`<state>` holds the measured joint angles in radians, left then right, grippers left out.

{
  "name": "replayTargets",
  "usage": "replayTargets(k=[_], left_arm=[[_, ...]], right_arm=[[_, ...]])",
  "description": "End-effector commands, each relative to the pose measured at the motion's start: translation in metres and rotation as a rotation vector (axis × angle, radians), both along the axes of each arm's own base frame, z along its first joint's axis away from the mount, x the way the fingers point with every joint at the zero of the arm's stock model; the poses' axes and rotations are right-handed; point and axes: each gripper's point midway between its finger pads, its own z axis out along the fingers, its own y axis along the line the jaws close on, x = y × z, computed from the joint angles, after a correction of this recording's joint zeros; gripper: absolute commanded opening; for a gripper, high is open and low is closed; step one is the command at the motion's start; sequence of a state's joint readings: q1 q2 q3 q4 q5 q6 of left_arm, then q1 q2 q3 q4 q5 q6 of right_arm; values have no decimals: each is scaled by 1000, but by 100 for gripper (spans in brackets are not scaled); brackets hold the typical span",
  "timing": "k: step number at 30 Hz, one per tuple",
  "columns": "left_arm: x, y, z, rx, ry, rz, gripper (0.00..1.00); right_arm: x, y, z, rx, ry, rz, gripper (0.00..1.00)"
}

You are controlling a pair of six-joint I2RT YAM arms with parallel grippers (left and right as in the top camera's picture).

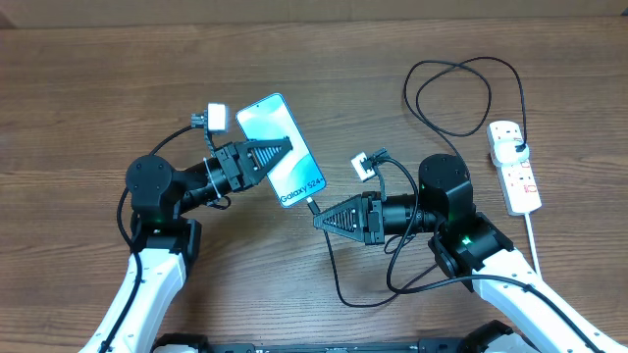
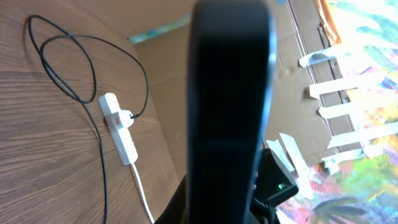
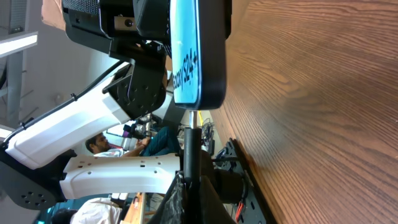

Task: Plug charger to phone and switch on socket

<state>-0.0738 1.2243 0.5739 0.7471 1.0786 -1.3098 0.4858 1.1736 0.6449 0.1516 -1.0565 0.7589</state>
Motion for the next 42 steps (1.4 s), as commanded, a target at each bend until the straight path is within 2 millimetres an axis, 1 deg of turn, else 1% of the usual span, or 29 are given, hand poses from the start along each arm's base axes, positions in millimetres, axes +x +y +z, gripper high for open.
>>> replayTargets(k=[1, 12, 18, 23, 28, 30, 32, 35, 36, 39, 41, 42], left_arm=[[-1, -6, 6, -7, -15, 0, 4], [-5, -9, 6, -2, -22, -24, 4], [-14, -13, 5, 12, -44, -79, 4], [-20, -14, 4, 16, -45, -114, 4], [-19, -14, 4, 19, -56, -109, 4], [-19, -14, 4, 28, -78, -105, 4], [-19, -14, 4, 38, -105, -102, 4], [-17, -13, 3, 61, -159, -93, 4], [-15, -13, 0, 72, -163, -80, 4], [-8, -10, -11, 99, -138, -44, 4], [-6, -10, -19, 118, -115, -32, 4], [-6, -9, -22, 125, -107, -30, 4]], right_arm=[[4, 0, 4, 8, -20, -11, 4], [4, 0, 6, 14, -33, -12, 4], [7, 1, 16, 44, -123, -10, 4], [10, 1, 11, 25, -129, -29, 19], [8, 0, 2, -1, -100, -24, 24], [7, -1, -1, -13, -110, -19, 30], [6, -2, -5, -25, -120, -13, 40], [4, -2, -9, -37, -162, -1, 53], [3, -3, -10, -43, -188, 6, 62], [-1, -5, -8, -45, -234, 14, 80], [-1, -8, -4, -57, -261, -7, 85], [2, -11, -5, -85, -270, -43, 86]])
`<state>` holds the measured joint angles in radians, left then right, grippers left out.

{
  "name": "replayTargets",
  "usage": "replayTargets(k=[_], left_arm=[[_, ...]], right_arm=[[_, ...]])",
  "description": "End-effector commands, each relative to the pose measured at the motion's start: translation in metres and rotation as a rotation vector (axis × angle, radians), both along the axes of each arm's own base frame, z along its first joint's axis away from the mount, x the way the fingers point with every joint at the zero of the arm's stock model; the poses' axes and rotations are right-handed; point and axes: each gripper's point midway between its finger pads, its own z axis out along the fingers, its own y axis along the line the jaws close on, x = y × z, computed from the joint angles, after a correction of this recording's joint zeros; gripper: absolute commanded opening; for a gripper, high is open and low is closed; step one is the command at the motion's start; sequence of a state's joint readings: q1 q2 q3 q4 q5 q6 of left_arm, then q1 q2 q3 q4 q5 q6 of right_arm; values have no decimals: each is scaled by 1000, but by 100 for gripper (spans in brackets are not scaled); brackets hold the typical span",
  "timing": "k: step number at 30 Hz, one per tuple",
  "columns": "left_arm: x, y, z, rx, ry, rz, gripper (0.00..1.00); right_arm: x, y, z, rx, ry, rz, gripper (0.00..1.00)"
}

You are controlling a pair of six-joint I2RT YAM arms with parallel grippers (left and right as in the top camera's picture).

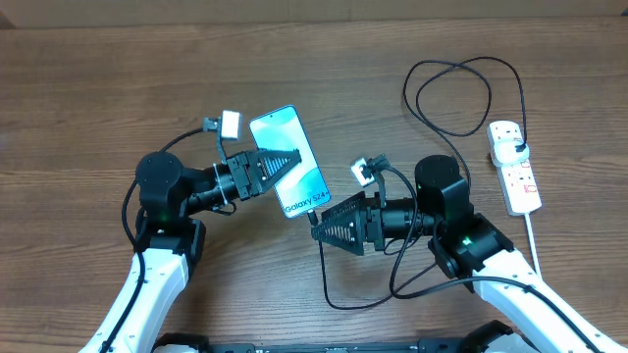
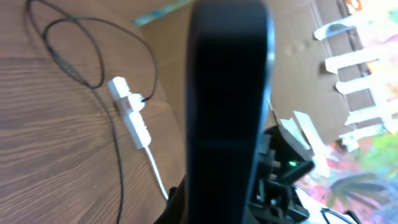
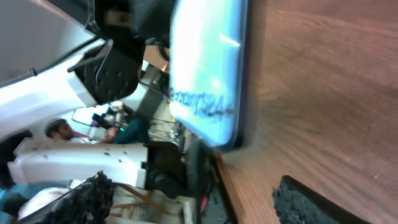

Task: Plug charger to phone and switch on socket

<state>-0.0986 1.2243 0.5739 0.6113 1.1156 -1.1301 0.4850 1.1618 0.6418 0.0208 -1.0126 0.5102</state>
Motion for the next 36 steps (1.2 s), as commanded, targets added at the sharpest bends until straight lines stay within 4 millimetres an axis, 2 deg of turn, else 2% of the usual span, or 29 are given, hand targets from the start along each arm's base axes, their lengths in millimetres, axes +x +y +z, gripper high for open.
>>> replayTargets(k=[1, 3, 5, 8, 11, 17, 23, 27, 32, 36], left_arm=[[4, 1, -2, 45, -74, 27, 4], [4, 1, -3, 47, -73, 26, 4], [4, 1, -3, 48, -75, 30, 4], [6, 2, -4, 53, -85, 40, 4], [6, 2, -3, 54, -86, 41, 4], [6, 1, -5, 54, -78, 39, 4], [6, 1, -6, 55, -70, 39, 4], [6, 1, -6, 55, -69, 39, 4], [5, 1, -6, 55, -67, 33, 4], [4, 0, -6, 55, -68, 26, 4]], right_arm=[[6, -10, 14, -40, -144, -78, 87], [18, -25, 9, -156, -187, -195, 88], [32, -47, 5, -306, -224, -338, 88], [34, -67, 15, -422, -264, -439, 82], [23, -57, 23, -411, -286, -400, 76], [10, -21, 2, -471, -290, -338, 75], [7, -5, -14, -555, -328, -385, 69], [18, -5, -19, -594, -350, -451, 58], [26, 5, -26, -596, -351, -455, 41], [30, 11, -23, -571, -357, -465, 23]])
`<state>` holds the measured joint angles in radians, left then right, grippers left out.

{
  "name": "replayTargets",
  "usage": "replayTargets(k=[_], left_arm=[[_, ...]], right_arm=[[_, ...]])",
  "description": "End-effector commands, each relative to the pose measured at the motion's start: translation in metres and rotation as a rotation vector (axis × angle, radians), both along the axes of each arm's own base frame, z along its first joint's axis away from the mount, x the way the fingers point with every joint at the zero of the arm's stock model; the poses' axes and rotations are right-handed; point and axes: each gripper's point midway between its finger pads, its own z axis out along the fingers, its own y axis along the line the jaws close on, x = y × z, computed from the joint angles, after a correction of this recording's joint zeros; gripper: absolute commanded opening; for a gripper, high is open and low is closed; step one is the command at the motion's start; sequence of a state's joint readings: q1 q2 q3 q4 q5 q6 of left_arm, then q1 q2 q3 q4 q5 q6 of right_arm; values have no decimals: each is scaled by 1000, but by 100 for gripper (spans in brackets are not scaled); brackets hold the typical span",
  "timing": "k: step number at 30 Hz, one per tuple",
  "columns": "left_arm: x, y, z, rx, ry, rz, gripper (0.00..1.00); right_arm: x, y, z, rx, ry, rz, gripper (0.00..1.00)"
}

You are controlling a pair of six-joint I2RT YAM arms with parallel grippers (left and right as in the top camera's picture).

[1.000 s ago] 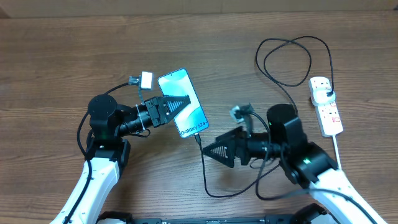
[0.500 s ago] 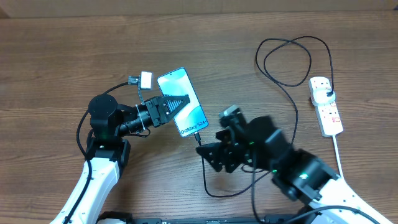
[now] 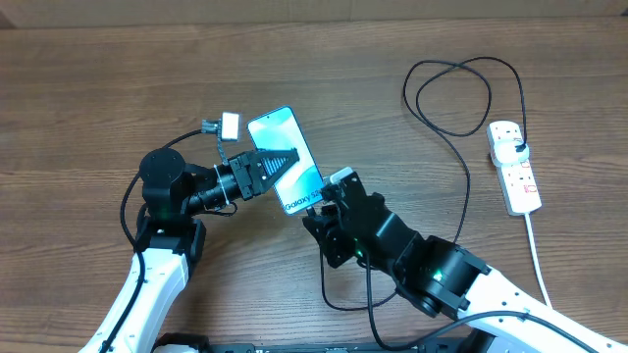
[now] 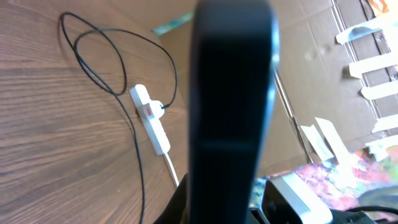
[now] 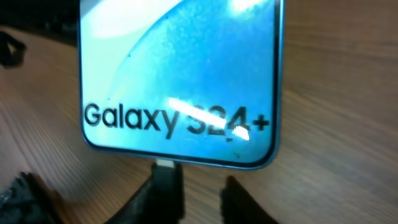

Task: Plug charger to phone and switch on socket

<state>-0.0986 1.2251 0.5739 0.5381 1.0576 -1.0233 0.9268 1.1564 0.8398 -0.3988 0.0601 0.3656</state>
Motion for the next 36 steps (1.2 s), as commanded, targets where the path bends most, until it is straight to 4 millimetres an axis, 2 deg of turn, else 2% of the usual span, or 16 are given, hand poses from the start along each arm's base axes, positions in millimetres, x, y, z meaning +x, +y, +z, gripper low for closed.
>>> replayTargets(k=[1, 5, 8, 13, 16, 19, 21, 26, 28, 32, 36], left_arm=[[-6, -4, 6, 7, -48, -35, 4], [-10, -6, 4, 16, -61, -64, 5], [-15, -7, 1, 23, -64, -89, 4], [-18, -8, -1, 28, -63, -110, 4], [-20, -12, -1, 28, -63, -120, 4], [-21, -13, -1, 27, -61, -125, 4], [-20, -13, -1, 28, -63, -120, 4], [-12, -9, -2, 37, -63, -69, 4], [-9, -8, -3, 40, -63, -48, 4], [-5, -6, -3, 44, -63, -28, 4], [-6, -6, -3, 44, -63, -29, 4]], right_arm=[[10, 1, 11, 20, -41, -37, 19], [16, 10, 27, 81, -85, -35, 4], [19, 14, 38, 111, -111, -33, 4], [14, 15, 35, 107, -91, -14, 4], [16, 20, 44, 141, -112, -8, 4], [17, 21, 47, 152, -118, -7, 11], [14, 18, 40, 127, -97, -5, 22], [-1, 12, 18, 67, -2, 31, 37], [-7, 10, 12, 51, 31, 41, 47], [-13, 5, 2, 31, 94, 25, 47], [-14, 4, 1, 28, 95, 25, 30]])
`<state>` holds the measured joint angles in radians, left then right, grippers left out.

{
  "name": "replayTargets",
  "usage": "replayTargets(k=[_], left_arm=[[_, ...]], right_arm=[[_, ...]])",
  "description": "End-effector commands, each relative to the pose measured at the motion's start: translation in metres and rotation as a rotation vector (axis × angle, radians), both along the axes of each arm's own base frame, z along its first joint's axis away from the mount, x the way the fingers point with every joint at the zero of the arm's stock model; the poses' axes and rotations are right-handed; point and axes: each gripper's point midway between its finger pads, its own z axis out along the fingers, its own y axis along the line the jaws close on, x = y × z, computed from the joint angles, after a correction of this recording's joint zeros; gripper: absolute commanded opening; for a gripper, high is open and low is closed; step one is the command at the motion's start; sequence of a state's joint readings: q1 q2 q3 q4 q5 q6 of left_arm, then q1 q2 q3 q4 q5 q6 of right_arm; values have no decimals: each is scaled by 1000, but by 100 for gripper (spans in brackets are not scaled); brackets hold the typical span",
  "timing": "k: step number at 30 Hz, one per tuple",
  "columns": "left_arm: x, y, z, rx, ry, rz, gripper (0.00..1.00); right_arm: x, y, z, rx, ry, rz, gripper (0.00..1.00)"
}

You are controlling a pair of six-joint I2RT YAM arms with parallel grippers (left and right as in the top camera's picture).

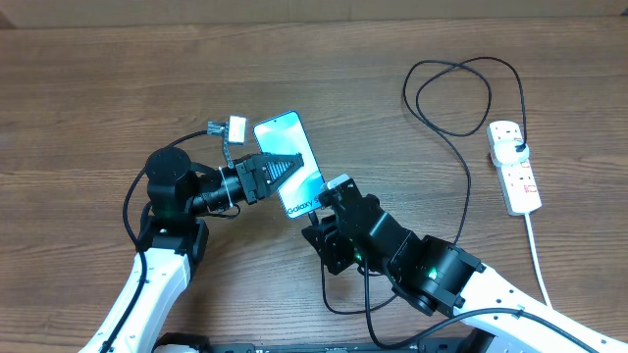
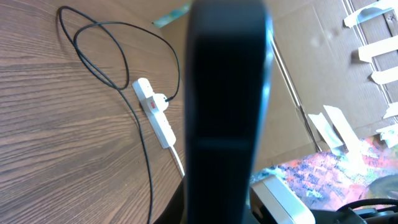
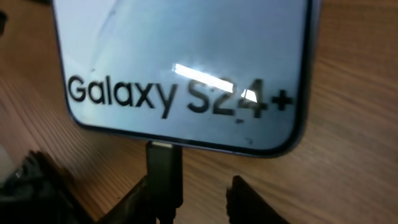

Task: Plug charger to phone and switch on socket
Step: 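Withdraw the right gripper down and away from the phone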

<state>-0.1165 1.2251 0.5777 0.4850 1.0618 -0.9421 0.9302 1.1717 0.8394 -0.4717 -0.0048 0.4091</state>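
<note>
The blue-screened phone reading "Galaxy S24+" is held off the table, my left gripper shut on it. In the left wrist view its dark edge fills the middle. The black charger plug sits at the phone's bottom edge. My right gripper is open just below the phone: the plug lies against the left finger, with a gap to the right finger. The white power strip lies at the far right with the charger's adapter in it.
The black cable loops across the table from the power strip and runs under my right arm. The strip's white lead goes to the front edge. A cardboard wall stands behind the table.
The phone has shifted slightly to the right in my left gripper. My right gripper is closer under the phone's bottom edge, and the plug is still at the port.
First my right gripper was shut on the plug, at the bottom edge of the phone that the left gripper held. Then it was open, with the plug staying in the phone. Later the right arm stood below the phone, fingers either side of the plug, as now.
</note>
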Motion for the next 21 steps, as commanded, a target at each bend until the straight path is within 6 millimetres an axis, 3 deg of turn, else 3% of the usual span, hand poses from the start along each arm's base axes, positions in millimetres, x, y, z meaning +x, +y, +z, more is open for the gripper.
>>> replayTargets(k=[1, 9, 14, 19, 21], left_arm=[[-1, -1, 4, 7, -37, -3, 4], [-11, -6, 5, 1, -45, -66, 4], [-21, -12, 6, -2, -60, -126, 4], [-27, -13, 7, -8, -58, -160, 4], [-27, -14, 6, -7, -56, -161, 4]], right_arm=[[3, 6, 21, 58, -21, -3, 27], [13, 16, 39, 121, -91, -6, 4], [22, 24, 59, 171, -180, 14, 4], [17, 18, 45, 121, -137, 13, 4], [18, 20, 49, 132, -154, 17, 4]])
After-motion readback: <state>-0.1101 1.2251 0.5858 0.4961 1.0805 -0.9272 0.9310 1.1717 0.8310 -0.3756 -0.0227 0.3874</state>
